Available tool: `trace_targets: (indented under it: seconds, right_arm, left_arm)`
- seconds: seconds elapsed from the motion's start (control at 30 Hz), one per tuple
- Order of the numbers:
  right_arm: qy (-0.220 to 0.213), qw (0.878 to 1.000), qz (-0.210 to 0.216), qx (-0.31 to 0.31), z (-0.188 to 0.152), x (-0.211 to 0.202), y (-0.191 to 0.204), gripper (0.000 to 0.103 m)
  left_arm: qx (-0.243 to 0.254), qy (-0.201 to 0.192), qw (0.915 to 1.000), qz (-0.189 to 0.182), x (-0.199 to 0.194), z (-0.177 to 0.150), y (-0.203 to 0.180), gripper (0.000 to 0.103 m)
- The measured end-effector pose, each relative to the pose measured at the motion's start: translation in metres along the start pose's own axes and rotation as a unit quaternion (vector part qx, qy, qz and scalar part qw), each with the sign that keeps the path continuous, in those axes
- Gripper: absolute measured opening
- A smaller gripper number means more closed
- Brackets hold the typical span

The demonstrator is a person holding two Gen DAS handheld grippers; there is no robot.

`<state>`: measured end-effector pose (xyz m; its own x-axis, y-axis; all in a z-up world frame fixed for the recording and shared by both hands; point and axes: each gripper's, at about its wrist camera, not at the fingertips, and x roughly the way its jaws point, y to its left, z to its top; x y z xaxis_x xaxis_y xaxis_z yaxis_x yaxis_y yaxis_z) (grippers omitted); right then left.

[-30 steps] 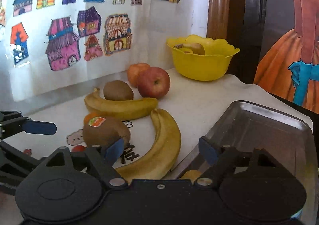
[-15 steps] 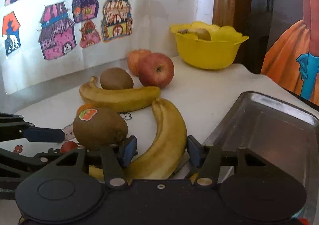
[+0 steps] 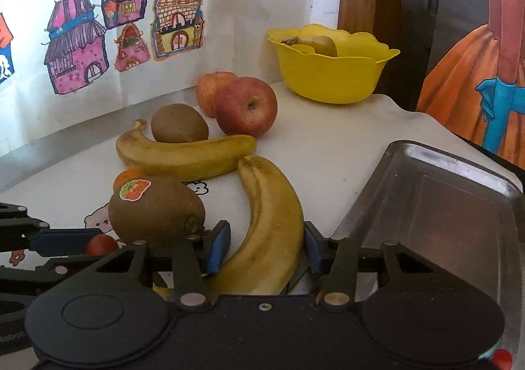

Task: Organize fruits
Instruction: 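Grasp a cherry tomato with the left tool while the right tool grasps the yellow banana, then carry the tomato and banana onto the metal tray and open both tools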

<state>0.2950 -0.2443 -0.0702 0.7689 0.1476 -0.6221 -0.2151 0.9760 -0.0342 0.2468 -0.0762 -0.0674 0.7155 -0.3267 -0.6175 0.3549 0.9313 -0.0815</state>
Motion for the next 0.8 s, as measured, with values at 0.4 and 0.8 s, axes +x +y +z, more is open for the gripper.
trace_targets:
  seconds: [0.4, 0.8]
  right_arm:
    - [-0.013, 0.999, -0.015, 0.042, 0.000, -0.010, -0.001, 0.036]
    - [-0.036, 0.997, -0.018, 0.072, -0.002, -0.042, -0.006, 0.036]
  left_arm:
    - [-0.019, -0.014, 0.9996, 0.014, -0.016, 0.002, 0.000, 0.026]
    - [-0.027, -0.038, 0.9987, 0.019, -0.034, 0.009, -0.009, 0.026]
